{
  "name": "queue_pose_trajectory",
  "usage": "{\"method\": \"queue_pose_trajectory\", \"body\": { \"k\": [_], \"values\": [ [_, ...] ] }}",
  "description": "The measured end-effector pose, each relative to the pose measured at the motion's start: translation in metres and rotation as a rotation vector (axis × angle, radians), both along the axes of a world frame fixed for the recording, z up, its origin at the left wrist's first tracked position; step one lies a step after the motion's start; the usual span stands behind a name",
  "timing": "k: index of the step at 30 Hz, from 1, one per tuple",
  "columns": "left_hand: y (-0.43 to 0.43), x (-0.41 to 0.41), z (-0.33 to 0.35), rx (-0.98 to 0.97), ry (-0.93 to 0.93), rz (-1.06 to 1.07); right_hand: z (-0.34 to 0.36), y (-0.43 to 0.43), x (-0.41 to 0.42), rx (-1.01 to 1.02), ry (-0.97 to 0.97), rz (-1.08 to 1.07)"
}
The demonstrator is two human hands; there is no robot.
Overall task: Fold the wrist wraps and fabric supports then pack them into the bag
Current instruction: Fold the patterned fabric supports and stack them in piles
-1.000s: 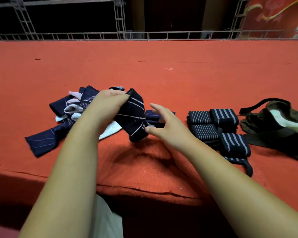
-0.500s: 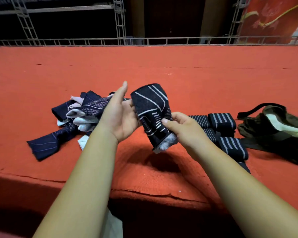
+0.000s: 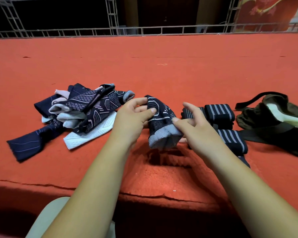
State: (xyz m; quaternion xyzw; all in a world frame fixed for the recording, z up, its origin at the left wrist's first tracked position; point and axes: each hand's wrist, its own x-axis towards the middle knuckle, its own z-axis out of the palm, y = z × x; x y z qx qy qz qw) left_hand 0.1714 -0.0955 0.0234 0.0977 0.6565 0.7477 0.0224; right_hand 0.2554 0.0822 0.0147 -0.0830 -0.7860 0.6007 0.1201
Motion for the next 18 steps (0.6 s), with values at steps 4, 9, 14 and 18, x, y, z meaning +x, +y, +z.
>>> {"method": "queue_pose_trajectory", "body": {
  "k": [4, 9, 14, 18],
  "values": [
    [0.004, 0.0, -0.001, 0.059, -0.064, 0.107, -0.002, 0.013, 0.005, -0.03, -0.001, 0.162],
    [0.003, 0.003, 0.002, 0.113, -0.086, 0.066, 0.005, 0.021, 0.004, 0.012, 0.011, 0.232],
    [-0.005, 0.015, 0.015, 0.137, -0.077, -0.158, 0.008, 0.027, -0.004, -0.224, -0.032, 0.292],
    [-0.015, 0.013, 0.015, 0.055, -0.028, -0.334, 0.012, 0.028, -0.006, -0.457, -0.037, 0.301]
  ]
}}
